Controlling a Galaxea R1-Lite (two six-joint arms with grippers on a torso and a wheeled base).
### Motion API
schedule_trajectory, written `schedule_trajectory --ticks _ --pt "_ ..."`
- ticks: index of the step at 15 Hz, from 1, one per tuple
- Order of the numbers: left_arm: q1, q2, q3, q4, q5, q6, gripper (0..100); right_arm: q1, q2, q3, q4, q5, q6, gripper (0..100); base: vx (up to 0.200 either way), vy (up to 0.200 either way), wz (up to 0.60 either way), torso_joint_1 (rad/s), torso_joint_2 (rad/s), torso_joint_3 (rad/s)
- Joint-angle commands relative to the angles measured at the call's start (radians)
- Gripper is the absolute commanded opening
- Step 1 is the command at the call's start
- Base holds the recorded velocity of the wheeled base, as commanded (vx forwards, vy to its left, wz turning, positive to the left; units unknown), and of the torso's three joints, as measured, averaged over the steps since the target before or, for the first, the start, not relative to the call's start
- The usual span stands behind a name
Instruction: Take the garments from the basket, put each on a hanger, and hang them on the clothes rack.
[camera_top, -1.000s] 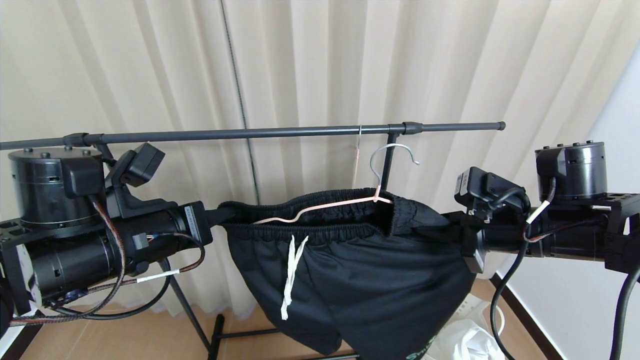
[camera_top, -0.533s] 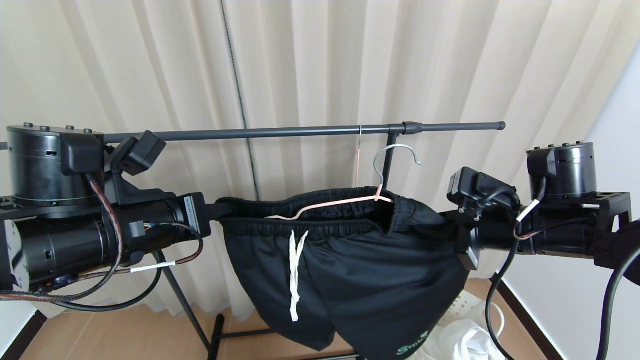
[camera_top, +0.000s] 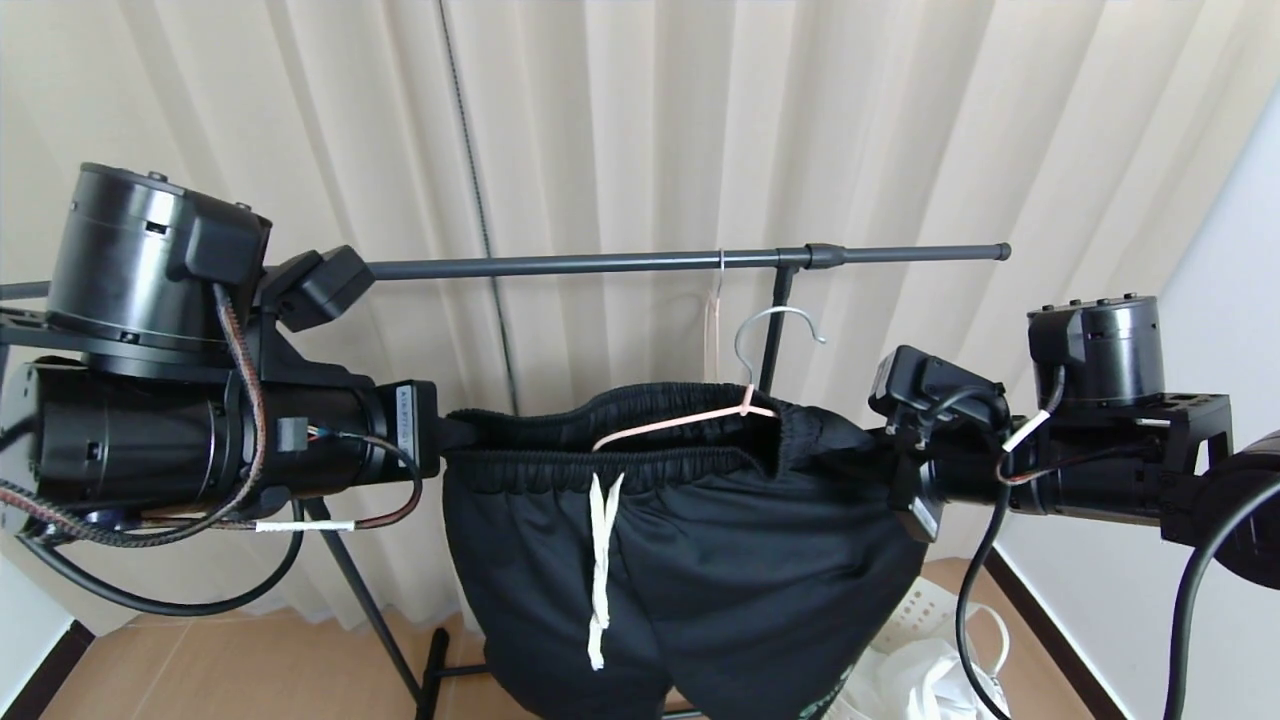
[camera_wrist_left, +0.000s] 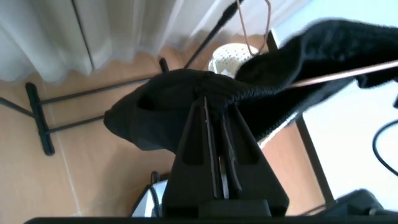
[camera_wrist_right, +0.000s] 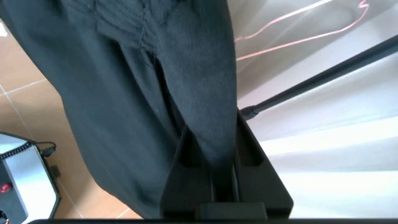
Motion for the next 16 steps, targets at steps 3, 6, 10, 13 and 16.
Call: schedule_trajectory --ticks 3,6,10,13,16 --pt "-0.073 0.062 -0.133 0.124 0.019 -0.010 0 0.024 0.015 0.006 -0.003 -0.017 0.000 0 0.000 0.000 0.00 0.000 0.00 0.000" --pt "-0.107 0.063 -0.173 0.158 0.035 -0.013 0 0.041 0.036 0.003 -0.009 -0.053 0.002 0 0.000 0.000 0.00 0.000 0.00 0.000" --pt "-0.141 0.074 -0.259 0.220 0.053 -0.050 0 0.070 0.067 -0.003 -0.011 -0.056 0.014 0 0.000 0.000 0.00 0.000 0.00 0.000" --pt "-0.149 0.074 -0.294 0.230 0.055 -0.062 0 0.085 0.100 0.000 -0.093 -0.077 0.057 0 0.000 0.000 0.00 0.000 0.00 0.000" --pt "-0.161 0.079 -0.292 0.235 0.059 -0.071 0 0.125 0.136 0.003 -0.201 -0.120 0.169 0 0.000 0.000 0.00 0.000 0.00 0.000"
